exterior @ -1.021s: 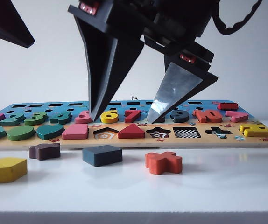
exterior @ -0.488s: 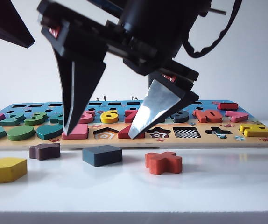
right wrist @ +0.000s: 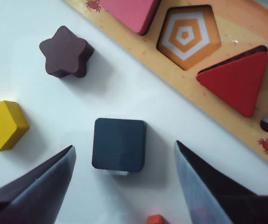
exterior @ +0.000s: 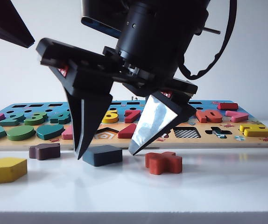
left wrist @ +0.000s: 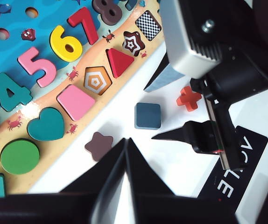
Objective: Insert the cube into the slot.
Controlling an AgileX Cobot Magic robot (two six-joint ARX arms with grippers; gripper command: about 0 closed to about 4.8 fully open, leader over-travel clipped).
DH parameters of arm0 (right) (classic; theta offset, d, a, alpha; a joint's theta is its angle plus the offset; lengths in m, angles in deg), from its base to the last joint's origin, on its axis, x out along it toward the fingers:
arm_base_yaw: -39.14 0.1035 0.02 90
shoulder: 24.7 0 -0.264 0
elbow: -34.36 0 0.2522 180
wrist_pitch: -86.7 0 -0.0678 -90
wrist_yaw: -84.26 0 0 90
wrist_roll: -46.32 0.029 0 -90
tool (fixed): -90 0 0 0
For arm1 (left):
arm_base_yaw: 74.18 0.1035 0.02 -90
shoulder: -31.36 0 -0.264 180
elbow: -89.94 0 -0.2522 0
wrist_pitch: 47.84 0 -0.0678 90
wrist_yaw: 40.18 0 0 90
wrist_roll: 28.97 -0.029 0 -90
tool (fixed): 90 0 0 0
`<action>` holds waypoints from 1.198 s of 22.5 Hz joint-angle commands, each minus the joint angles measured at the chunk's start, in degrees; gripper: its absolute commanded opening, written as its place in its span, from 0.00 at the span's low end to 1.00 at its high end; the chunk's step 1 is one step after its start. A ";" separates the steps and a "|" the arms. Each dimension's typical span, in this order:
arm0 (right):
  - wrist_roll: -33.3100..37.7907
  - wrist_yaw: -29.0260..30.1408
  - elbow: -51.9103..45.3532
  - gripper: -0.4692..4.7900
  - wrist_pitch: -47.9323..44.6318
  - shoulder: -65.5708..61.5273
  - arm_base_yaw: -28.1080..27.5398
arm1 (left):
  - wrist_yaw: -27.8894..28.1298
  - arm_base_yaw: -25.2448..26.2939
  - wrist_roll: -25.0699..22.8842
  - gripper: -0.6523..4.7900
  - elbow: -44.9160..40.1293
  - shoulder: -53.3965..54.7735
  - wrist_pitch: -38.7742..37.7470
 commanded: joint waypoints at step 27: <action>-22.93 -2.99 0.26 0.33 4.57 12.13 -2.03 | -0.50 0.00 -0.24 0.15 0.22 0.04 0.96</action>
